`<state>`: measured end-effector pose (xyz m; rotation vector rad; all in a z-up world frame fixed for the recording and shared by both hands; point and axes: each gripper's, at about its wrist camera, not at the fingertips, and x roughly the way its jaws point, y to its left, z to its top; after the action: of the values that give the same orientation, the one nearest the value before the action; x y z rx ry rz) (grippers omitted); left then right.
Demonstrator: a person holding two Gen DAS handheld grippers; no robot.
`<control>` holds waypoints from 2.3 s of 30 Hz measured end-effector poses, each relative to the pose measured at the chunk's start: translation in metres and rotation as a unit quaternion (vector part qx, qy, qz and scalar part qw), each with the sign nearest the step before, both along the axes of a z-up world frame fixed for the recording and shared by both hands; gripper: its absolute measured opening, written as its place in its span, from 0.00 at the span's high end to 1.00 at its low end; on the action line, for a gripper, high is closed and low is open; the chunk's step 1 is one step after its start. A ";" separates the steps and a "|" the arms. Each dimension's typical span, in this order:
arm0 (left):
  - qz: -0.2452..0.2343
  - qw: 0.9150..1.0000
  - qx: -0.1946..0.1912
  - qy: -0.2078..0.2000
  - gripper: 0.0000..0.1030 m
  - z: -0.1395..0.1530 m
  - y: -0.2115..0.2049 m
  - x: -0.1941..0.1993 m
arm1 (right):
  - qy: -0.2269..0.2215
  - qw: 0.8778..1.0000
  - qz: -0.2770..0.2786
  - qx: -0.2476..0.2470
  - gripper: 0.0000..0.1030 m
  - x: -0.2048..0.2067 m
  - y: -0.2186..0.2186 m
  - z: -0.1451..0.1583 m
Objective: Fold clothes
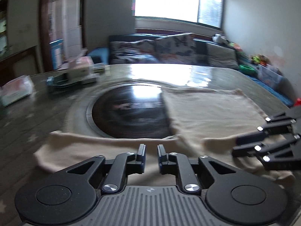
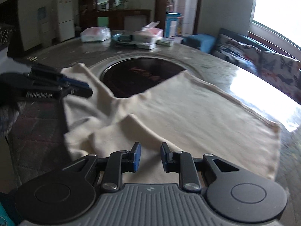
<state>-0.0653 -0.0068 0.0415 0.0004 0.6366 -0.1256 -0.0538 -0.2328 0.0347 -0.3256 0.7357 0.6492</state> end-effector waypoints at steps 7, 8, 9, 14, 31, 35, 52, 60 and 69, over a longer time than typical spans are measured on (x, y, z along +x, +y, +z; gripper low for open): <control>0.078 0.997 -0.007 0.011 0.72 -0.004 0.044 -0.003 | -0.004 0.999 0.052 -0.012 0.79 -0.019 0.029 -0.003; 0.090 0.996 -0.009 0.011 0.72 -0.005 0.049 -0.003 | -0.009 0.998 0.053 -0.015 0.79 -0.020 0.032 -0.004; 0.100 0.995 -0.011 0.012 0.72 -0.005 0.054 -0.004 | -0.011 0.998 0.055 -0.016 0.79 -0.019 0.033 -0.003; 0.145 0.989 -0.006 0.001 0.61 -0.003 0.072 -0.007 | -0.024 0.999 0.045 -0.009 0.79 -0.010 0.034 0.007; 0.246 0.968 -0.030 0.028 0.81 -0.018 0.116 0.019 | -0.041 0.999 0.022 0.008 0.79 -0.004 0.027 0.023; 0.240 0.970 -0.033 0.015 0.94 -0.013 0.111 0.018 | -0.047 0.999 0.013 0.014 0.79 -0.011 0.018 0.029; -0.060 0.990 -0.089 -0.087 0.95 0.079 -0.064 -0.007 | -0.051 0.991 -0.105 0.060 0.79 -0.038 -0.073 0.035; -0.172 0.980 -0.089 -0.052 0.95 0.054 -0.150 0.000 | -0.046 0.982 -0.172 0.062 0.79 -0.051 -0.120 0.030; -0.217 0.974 -0.059 -0.008 0.75 0.022 -0.168 -0.013 | -0.033 0.977 -0.200 0.069 0.79 -0.054 -0.141 0.024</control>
<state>-0.0786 -0.1753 0.0634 0.0258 0.6047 -0.5855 -0.1077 -0.3735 0.0589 -0.0655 0.6643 0.3025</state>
